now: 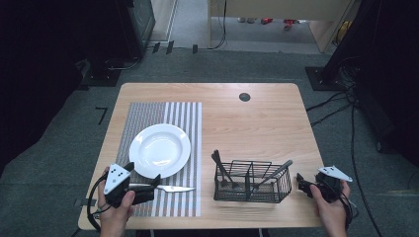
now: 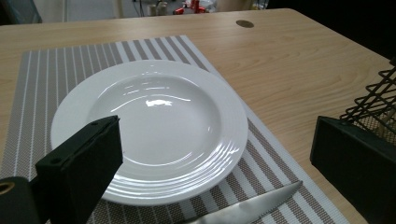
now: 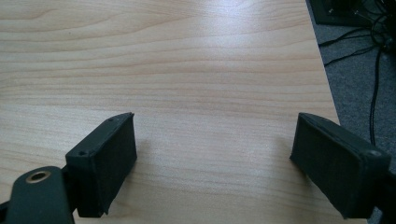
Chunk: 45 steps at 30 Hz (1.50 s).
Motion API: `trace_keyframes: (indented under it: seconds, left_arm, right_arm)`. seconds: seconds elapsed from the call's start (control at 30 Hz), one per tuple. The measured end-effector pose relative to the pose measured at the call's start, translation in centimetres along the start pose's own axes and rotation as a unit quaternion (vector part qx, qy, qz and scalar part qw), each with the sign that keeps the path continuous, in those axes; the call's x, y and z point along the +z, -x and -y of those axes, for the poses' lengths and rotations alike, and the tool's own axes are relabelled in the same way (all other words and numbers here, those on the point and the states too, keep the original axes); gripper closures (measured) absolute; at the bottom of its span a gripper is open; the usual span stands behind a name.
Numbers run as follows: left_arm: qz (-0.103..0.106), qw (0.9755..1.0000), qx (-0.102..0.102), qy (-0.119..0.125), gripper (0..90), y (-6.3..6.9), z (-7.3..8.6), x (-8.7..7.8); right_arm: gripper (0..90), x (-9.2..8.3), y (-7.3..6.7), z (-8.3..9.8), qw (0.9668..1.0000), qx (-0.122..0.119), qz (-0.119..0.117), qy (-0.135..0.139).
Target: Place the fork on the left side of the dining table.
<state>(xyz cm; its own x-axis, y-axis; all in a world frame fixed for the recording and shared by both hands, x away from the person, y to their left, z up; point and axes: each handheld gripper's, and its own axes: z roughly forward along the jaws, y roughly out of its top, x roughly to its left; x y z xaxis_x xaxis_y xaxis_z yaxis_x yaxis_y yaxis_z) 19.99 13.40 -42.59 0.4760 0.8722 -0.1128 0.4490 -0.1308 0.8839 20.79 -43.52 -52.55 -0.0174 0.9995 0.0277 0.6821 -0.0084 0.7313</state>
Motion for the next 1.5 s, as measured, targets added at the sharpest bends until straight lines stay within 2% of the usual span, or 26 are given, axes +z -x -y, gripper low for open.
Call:
trace_keyframes:
  seconds: [0.27, 0.6, 0.83, 1.0, 1.27, 1.37, 1.5]
  left_arm:
    - [0.016, 0.9999, 0.001, 0.003, 2.5, 1.1, -0.9, 0.7]
    - [0.021, 0.9997, -0.002, 0.011, 2.5, 2.3, -1.7, 1.3]
    - [0.027, 0.9996, 0.006, 0.010, 2.5, 3.0, -2.2, 1.7]
    - [0.033, 0.9994, 0.004, 0.012, 2.5, 3.6, -2.6, 2.0]
    - [0.059, 0.9981, 0.009, 0.017, 2.7, 5.1, -3.4, 2.8]
    - [0.064, 0.9978, 0.008, 0.017, 8.3, 5.7, -3.6, 3.1]
    - [0.076, 0.9969, 0.012, 0.020, 8.3, 6.7, -3.8, 3.6]
  right_arm:
    - [13.9, 0.0, 0.0, 0.0, 1.0000, 0.000, 0.000, 0.000]
    - [13.9, 0.0, 0.0, 0.0, 1.0000, 0.000, 0.000, 0.000]
    - [13.9, 0.0, 0.0, 0.0, 1.0000, 0.000, 0.000, 0.000]
    - [13.9, 0.0, 0.0, 0.0, 1.0000, 0.000, 0.000, 0.000]
    - [13.9, 0.0, 0.0, 0.0, 1.0000, 0.000, 0.000, 0.000]
    - [13.9, 0.0, 0.0, 0.0, 1.0000, 0.000, 0.000, 0.000]
    - [13.9, 0.0, 0.0, 0.0, 1.0000, 0.000, 0.000, 0.000]
